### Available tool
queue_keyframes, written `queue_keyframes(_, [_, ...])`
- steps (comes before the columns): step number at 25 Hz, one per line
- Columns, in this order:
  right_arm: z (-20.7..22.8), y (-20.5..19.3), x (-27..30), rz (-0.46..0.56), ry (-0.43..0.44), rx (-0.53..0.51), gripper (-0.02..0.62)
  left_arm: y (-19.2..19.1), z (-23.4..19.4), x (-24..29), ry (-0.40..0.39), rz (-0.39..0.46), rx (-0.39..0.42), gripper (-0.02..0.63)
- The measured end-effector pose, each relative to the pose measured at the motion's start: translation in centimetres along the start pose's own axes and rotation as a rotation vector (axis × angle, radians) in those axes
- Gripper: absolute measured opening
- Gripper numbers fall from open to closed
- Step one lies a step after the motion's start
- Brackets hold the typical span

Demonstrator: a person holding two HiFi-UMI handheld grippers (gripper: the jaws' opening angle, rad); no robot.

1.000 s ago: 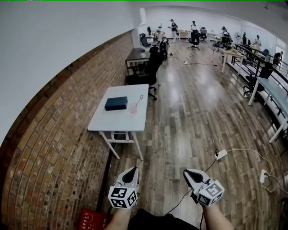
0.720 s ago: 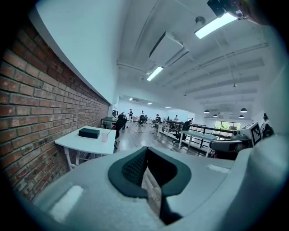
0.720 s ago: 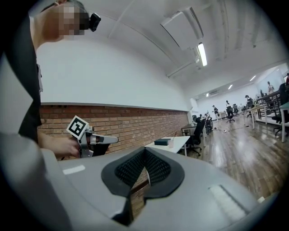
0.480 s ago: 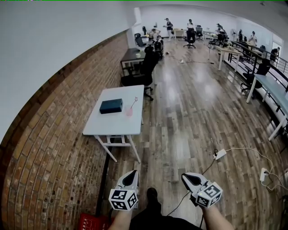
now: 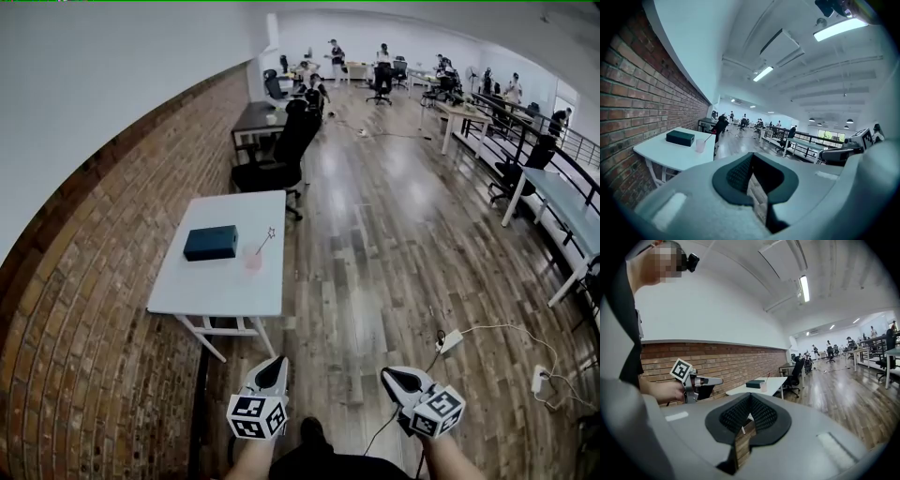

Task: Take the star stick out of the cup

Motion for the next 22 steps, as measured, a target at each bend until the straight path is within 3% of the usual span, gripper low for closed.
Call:
queue_keyframes(7, [2.9,4.4,10.5,-0.045,0.006,-0.021,0.001,5.7,-5.3,5.9,-0.022,0.01,0.01,0.006])
queue_keyframes(12, [3.5,6.0,17.2,0.024,0.094,-0.042,0.001,8.1,-9.2,7.2,0.003,0.027,0.012,0.006])
queue_keyframes(16, [2.3,6.3,20.5,-0.016,0.155,-0.076,0.0,8.8,-11.3,6.8,0.036,0.032,0.0,0.006])
queue_keyframes(22, [2.6,4.9,23.2,-0.037,0.218,-0.039,0.0,8.2,-13.6,7.2,0.099,0.009,-0.027,0.006])
Point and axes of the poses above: the fingertips, and each gripper's own axes: x forward along the fingers, z to its right, y out of its top, the point moved 5 cm from there along -x, backward along the fingers, and after that the axes turned 14 degrees about -x, right-handed, at the moved point
